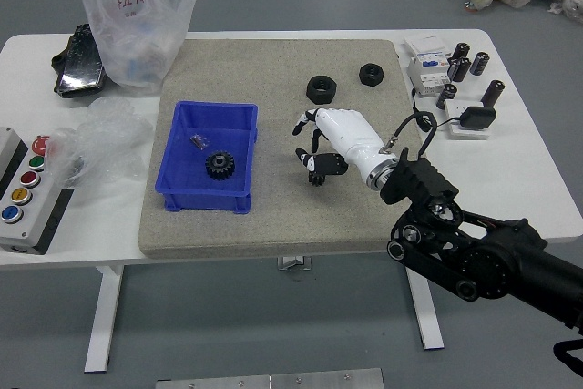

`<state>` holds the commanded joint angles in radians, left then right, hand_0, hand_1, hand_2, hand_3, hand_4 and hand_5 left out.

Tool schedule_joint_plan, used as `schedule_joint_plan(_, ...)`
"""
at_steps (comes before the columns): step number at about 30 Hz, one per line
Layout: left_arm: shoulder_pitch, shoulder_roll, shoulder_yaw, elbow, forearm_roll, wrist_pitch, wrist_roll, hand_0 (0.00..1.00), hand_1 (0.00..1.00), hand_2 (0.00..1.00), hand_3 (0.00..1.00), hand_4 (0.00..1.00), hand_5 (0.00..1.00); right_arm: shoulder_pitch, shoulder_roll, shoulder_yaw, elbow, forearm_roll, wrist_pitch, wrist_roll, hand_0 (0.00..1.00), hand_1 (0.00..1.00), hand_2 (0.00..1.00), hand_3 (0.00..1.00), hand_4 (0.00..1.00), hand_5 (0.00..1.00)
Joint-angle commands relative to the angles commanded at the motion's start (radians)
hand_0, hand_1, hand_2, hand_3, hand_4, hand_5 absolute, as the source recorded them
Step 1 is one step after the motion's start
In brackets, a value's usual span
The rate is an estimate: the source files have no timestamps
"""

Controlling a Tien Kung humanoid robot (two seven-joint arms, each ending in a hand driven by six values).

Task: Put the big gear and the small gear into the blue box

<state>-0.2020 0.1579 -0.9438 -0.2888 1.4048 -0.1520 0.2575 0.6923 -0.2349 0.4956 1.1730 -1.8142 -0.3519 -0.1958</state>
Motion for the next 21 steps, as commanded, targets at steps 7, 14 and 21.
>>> schedule_joint_plan(7,0.002,0.003,-0.005,0.000,0.005,0.001,0.001,0.722,0.604,0.570,0.695,0.704,0.559,0.012,-0.007,0.025,-0.009,-0.030,0.042,-0.014,0.577,0.685,0.770,0.816,0.921,0.467)
schedule_joint_plan(14,0.002,0.001,-0.009,0.000,0.010,0.000,0.002,0.722,0.604,0.569,0.695,0.705,0.565,-0.007,-0.022,0.033,0.021,-0.131,0.108,-0.106,0.376,0.595,0.817,0.887,0.983,0.493)
schedule_joint_plan(21,0.001,0.002,-0.007,0.001,0.009,0.002,-0.001,0.722,0.603,0.569,0.697,0.708,0.566,-0.025,-0.044,0.009,0.048,-0.163,0.151,-0.152,0.342,0.564,0.771,0.844,0.998,0.501)
